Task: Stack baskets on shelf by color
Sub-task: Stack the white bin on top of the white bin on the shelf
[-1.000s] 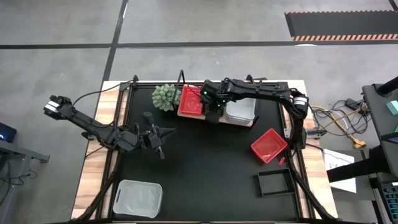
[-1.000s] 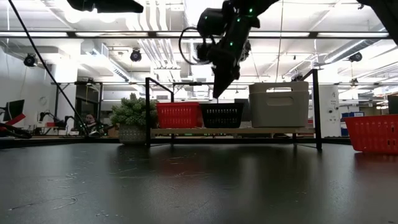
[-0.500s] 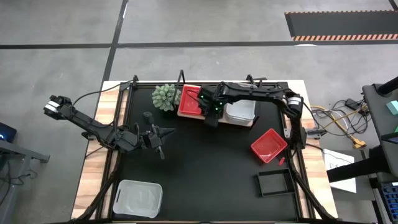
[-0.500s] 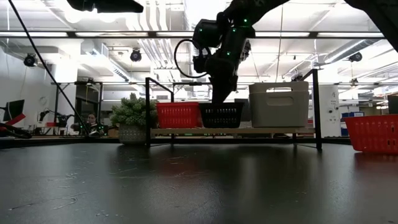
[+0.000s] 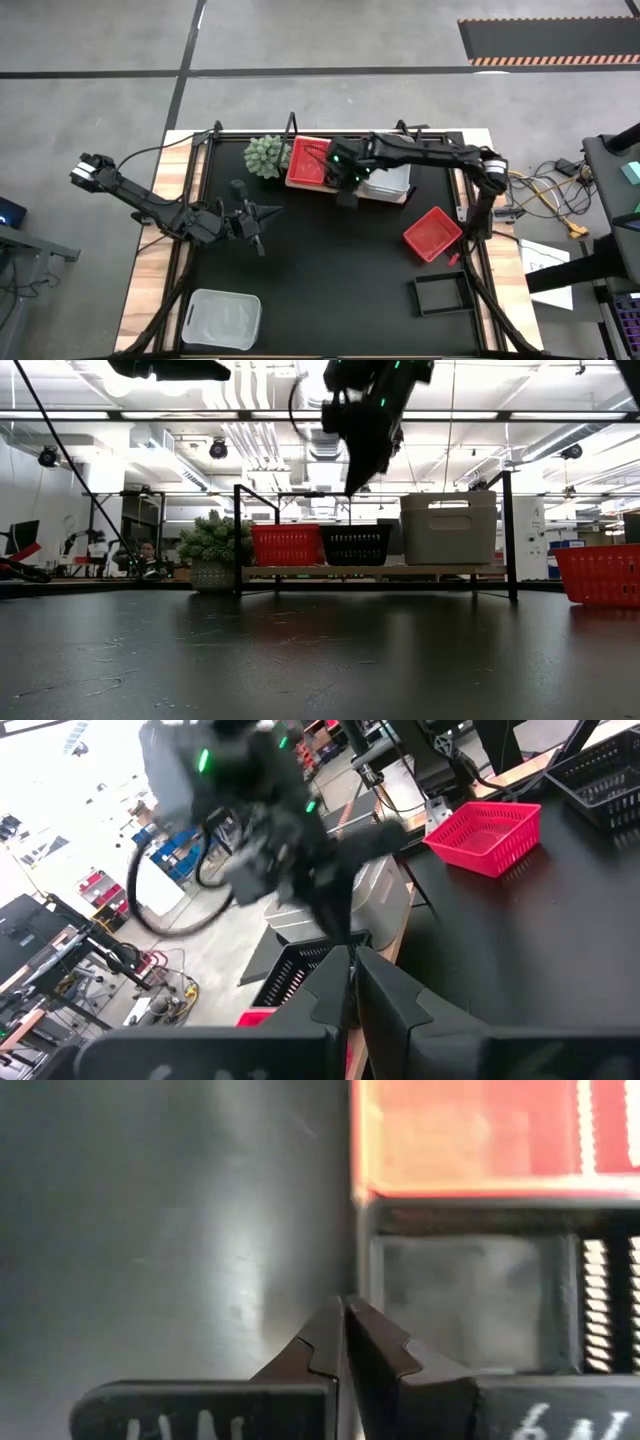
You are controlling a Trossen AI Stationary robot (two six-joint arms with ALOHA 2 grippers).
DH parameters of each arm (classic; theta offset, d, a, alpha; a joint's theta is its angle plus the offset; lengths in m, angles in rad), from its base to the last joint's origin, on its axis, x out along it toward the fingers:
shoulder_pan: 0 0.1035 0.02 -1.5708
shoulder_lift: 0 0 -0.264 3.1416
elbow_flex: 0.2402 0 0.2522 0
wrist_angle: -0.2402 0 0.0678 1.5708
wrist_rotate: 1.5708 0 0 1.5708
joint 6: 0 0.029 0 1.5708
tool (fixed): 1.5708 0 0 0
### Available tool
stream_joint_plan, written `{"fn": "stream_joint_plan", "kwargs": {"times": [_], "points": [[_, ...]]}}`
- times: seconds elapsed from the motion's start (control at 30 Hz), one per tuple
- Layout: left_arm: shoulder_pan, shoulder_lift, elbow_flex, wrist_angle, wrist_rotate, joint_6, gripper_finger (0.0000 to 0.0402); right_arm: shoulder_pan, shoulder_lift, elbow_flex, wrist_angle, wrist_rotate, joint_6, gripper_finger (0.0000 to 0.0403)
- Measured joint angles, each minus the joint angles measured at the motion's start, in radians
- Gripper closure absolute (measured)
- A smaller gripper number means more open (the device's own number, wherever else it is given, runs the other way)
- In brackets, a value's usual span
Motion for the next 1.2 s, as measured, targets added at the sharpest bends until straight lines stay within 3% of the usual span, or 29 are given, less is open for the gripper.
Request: {"fn": "stream_joint_plan", "kwargs": {"times": [0.47,0.7,0.83,1.0,1.1,1.2], "points": [[0.000,0.000,0.000,0.011,0.000,-0.036,0.0396,0.341,-0.256,-0.239,0.215,0.048,-0.024,0.0394],[0.000,0.065,0.000,0.253,0.061,-0.046,0.0396,0.426,-0.381,-0.455,0.436,0.050,-0.062,0.0394],[-0.002,0.178,0.000,0.365,0.155,-0.176,0.0396,0.443,-0.456,-0.568,0.592,0.051,-0.104,0.0394],[-0.023,0.346,0.055,0.378,0.159,-0.398,0.0396,0.444,-0.544,-0.671,0.708,0.051,-0.133,0.0394],[-0.065,0.410,0.130,0.273,0.184,-0.515,0.0396,0.444,-0.587,-0.710,0.724,0.051,-0.132,0.0394],[-0.116,0.431,0.248,0.035,0.197,-0.648,0.0396,0.444,-0.622,-0.734,0.724,0.050,-0.127,0.0394]]}}
